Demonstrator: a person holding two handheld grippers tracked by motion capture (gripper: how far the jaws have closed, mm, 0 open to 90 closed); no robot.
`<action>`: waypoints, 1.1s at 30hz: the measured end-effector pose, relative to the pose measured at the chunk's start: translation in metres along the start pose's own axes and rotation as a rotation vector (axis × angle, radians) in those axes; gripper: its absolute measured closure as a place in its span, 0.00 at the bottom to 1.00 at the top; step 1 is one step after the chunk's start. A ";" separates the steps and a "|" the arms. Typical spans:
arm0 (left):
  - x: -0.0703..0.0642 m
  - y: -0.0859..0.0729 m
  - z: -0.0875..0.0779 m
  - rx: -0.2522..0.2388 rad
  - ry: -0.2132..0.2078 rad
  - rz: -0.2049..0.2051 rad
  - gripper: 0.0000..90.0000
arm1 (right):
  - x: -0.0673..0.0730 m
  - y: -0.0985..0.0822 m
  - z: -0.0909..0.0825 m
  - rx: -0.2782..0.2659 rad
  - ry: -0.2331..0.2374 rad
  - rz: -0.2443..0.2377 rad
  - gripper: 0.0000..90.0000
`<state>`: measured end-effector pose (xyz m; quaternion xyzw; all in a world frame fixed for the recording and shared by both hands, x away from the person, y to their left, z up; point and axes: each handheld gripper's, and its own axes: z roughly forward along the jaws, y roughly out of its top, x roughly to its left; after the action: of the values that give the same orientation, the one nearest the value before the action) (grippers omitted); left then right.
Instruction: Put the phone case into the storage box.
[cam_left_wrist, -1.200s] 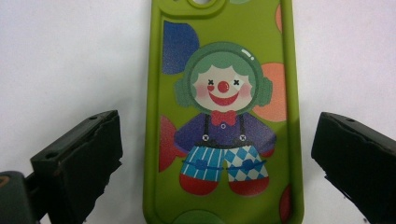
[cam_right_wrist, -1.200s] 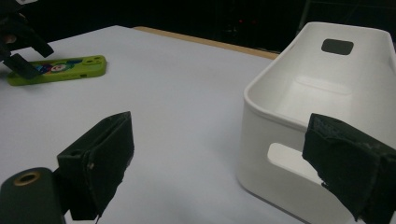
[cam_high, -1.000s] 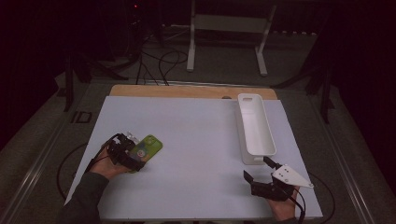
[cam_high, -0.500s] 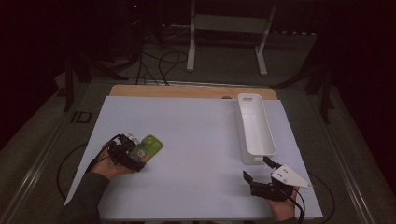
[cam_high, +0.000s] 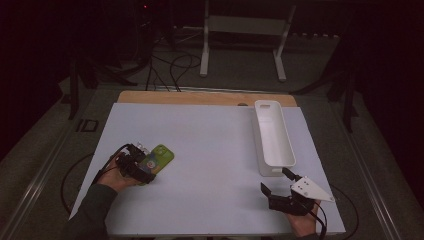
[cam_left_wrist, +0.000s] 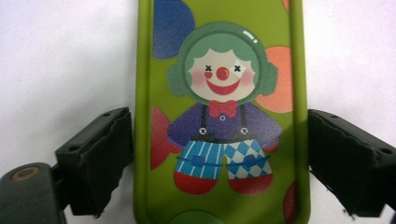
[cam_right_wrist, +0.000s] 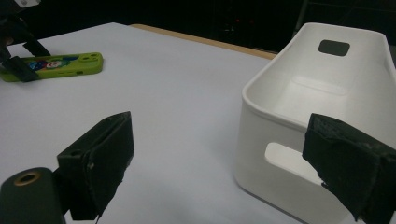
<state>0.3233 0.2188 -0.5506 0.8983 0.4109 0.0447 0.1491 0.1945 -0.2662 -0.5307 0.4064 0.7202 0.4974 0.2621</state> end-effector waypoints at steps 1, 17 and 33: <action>0.000 0.000 0.000 0.000 -0.002 0.000 0.14 | 0.000 0.000 0.000 0.000 0.001 0.000 0.10; -0.003 0.000 -0.002 -0.013 0.015 0.013 0.18 | 0.000 0.000 0.000 0.000 0.000 -0.001 0.10; 0.001 -0.002 -0.009 -0.040 0.031 0.002 0.18 | 0.000 0.000 0.000 0.000 -0.001 0.001 0.10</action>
<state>0.3207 0.2228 -0.5428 0.8948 0.4112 0.0671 0.1604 0.1947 -0.2662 -0.5308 0.4071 0.7199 0.4974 0.2621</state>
